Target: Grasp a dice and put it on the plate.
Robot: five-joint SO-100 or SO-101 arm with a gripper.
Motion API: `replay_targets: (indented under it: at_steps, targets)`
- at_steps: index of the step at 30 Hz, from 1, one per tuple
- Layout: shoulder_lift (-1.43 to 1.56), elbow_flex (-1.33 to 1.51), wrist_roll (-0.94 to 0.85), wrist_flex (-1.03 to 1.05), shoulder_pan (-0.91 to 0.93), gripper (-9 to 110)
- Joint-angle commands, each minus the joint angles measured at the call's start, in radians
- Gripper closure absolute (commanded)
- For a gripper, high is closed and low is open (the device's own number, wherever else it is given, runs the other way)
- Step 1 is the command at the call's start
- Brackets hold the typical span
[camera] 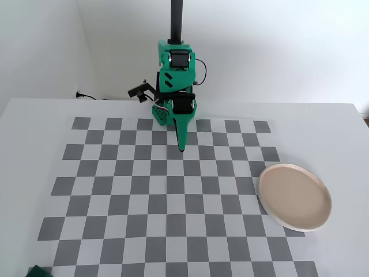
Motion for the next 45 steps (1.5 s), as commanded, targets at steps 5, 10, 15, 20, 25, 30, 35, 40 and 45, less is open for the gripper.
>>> replay_targets:
  at_steps: [5,10,15,20,25,30,35,40,45]
  targets:
    - [-0.256,-0.336,-0.181,-0.092,0.051,106]
    - [-0.463,-0.515,-0.327,-0.14,0.115,106]
    - [-0.546,-0.563,-0.555,-0.236,0.137,106]
    - [-0.623,-0.591,-0.787,-0.293,0.164,106]
    - [-0.733,-0.627,-0.994,-0.436,0.244,105]
    - [-0.9,-0.742,-1.157,-0.488,0.325,105]
    - [-1.091,-0.922,-1.224,-0.488,0.417,101]
    - [-1.229,-1.049,-1.267,-0.472,0.485,101]
    - [-1.305,-1.055,-1.324,-0.531,0.534,97]
